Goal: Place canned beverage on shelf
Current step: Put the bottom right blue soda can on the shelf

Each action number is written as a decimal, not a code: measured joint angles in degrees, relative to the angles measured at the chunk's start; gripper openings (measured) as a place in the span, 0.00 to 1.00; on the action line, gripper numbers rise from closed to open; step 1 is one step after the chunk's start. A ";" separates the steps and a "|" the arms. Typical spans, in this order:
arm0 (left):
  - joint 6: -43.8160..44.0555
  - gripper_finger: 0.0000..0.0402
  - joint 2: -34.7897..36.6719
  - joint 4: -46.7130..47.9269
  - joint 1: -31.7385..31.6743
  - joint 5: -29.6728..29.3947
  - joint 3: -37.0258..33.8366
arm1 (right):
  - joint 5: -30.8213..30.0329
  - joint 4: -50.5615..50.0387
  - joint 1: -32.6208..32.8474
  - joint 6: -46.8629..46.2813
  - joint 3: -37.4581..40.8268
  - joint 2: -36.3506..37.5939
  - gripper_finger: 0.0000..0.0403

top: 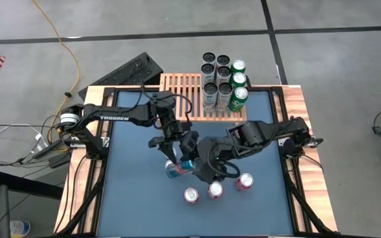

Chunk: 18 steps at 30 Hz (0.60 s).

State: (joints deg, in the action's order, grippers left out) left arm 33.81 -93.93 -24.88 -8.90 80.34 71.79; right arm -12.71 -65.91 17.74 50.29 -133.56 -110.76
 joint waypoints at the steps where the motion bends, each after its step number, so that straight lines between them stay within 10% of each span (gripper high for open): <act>1: 0.21 0.59 0.00 0.05 0.11 0.22 0.00 | -1.04 0.14 0.01 1.12 0.00 0.00 0.47; 18: 5.64 0.59 0.11 -3.50 0.34 1.86 0.04 | -4.98 1.82 -0.01 11.71 0.02 0.00 0.47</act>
State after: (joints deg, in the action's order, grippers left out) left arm 39.46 -93.82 -28.38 -8.56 82.20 71.83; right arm -17.69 -64.08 17.74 62.01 -133.53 -110.76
